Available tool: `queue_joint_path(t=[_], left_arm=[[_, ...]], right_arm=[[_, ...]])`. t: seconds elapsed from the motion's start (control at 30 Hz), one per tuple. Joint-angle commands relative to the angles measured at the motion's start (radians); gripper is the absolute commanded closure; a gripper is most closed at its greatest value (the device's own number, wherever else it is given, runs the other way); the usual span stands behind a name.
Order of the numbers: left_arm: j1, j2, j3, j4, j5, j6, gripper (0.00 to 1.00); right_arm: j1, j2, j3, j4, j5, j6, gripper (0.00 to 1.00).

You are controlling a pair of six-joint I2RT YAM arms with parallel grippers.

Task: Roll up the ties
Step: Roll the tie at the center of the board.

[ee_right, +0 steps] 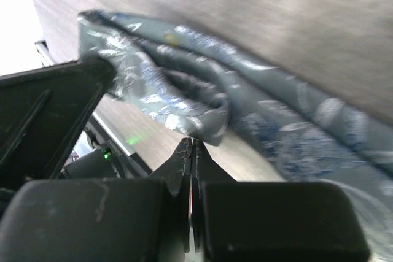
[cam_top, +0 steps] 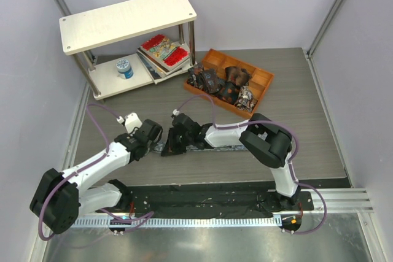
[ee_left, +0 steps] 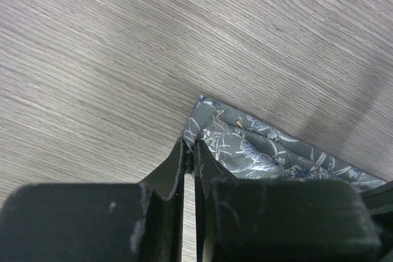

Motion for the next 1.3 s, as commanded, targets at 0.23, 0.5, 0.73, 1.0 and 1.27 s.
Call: queue_joint_path(t=[0.23,0.5,0.73,1.0,1.27], left_arm=[[0.006,-0.014,0.043,-0.016,-0.040,0.010,1.00],[0.006,-0.018,0.042,-0.025,-0.037,0.014,1.00],[0.006,-0.029,0.036,-0.039,-0.035,0.011,1.00],[0.006,-0.017,0.051,-0.073,-0.072,0.001,1.00],[0.006,0.043,0.100,-0.121,-0.104,-0.012,1.00]], right_arm=[[0.033,0.045,0.131,-0.110,0.028,-0.041,0.99],[0.032,0.071,0.183,-0.210,0.150,-0.061,0.99],[0.016,0.073,0.239,-0.242,0.240,-0.075,0.99],[0.019,0.022,0.173,-0.206,0.161,-0.078,0.99],[0.018,-0.134,0.072,-0.149,0.069,-0.091,0.99]])
